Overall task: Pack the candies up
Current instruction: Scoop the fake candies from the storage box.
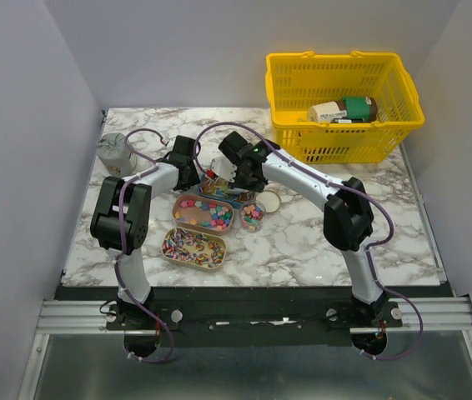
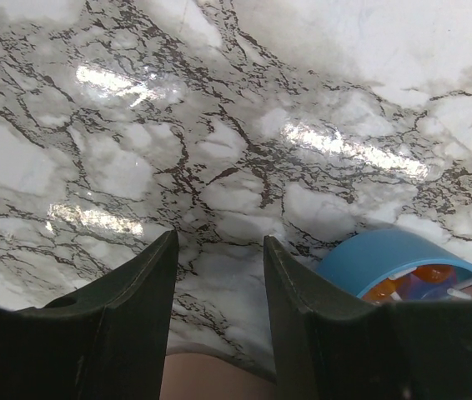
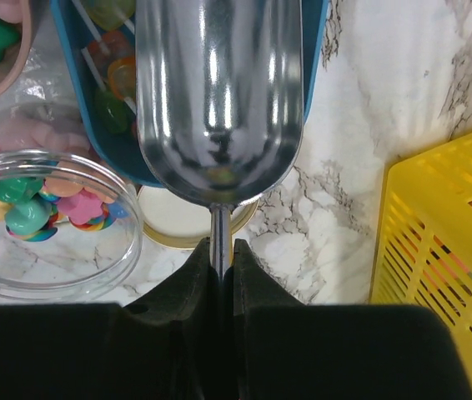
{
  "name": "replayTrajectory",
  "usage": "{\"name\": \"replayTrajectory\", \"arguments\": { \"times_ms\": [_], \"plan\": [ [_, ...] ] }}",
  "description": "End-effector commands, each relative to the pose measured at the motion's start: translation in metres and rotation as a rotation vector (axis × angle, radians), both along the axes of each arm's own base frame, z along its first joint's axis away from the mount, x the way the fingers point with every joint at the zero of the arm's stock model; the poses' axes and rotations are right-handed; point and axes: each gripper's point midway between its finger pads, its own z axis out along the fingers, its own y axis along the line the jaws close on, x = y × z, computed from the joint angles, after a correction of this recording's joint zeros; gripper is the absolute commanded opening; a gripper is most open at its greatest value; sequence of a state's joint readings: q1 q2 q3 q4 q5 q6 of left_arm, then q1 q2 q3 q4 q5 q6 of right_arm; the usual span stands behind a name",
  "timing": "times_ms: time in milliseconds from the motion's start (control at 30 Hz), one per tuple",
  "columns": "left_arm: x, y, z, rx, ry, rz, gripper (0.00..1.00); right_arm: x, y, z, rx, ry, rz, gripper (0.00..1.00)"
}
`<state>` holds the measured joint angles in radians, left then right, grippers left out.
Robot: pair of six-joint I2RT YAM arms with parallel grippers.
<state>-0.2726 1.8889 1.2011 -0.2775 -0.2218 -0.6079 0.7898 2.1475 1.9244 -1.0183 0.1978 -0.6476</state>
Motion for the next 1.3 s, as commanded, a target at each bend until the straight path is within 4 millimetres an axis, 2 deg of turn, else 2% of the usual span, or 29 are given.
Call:
{"name": "replayTrajectory", "arguments": {
  "times_ms": [0,500,867,900,1000,1133,1267],
  "plan": [
    [-0.008,-0.017,0.001,-0.041,0.017,-0.063,0.51,0.003,0.009,-0.018,-0.006,0.030,-0.001,0.01],
    [-0.004,-0.023,0.006,-0.070,-0.002,-0.082,0.51,-0.001,0.045,-0.033,0.154,0.084,0.032,0.01],
    [-0.005,-0.028,0.006,-0.099,0.000,-0.090,0.51,-0.003,0.058,-0.044,0.250,0.111,-0.048,0.01],
    [-0.005,-0.029,0.006,-0.104,0.001,-0.090,0.51,-0.005,0.059,-0.048,0.263,0.115,-0.053,0.01],
    [-0.006,-0.031,0.006,-0.123,0.003,-0.091,0.51,-0.005,0.061,-0.046,0.298,0.108,-0.066,0.01],
    [-0.006,-0.031,0.009,-0.140,-0.002,-0.089,0.51,-0.009,0.054,-0.053,0.301,0.114,-0.090,0.01],
    [-0.006,-0.029,0.010,-0.143,-0.006,-0.082,0.51,-0.009,0.045,-0.051,0.302,0.101,-0.103,0.01]
  ]
}}
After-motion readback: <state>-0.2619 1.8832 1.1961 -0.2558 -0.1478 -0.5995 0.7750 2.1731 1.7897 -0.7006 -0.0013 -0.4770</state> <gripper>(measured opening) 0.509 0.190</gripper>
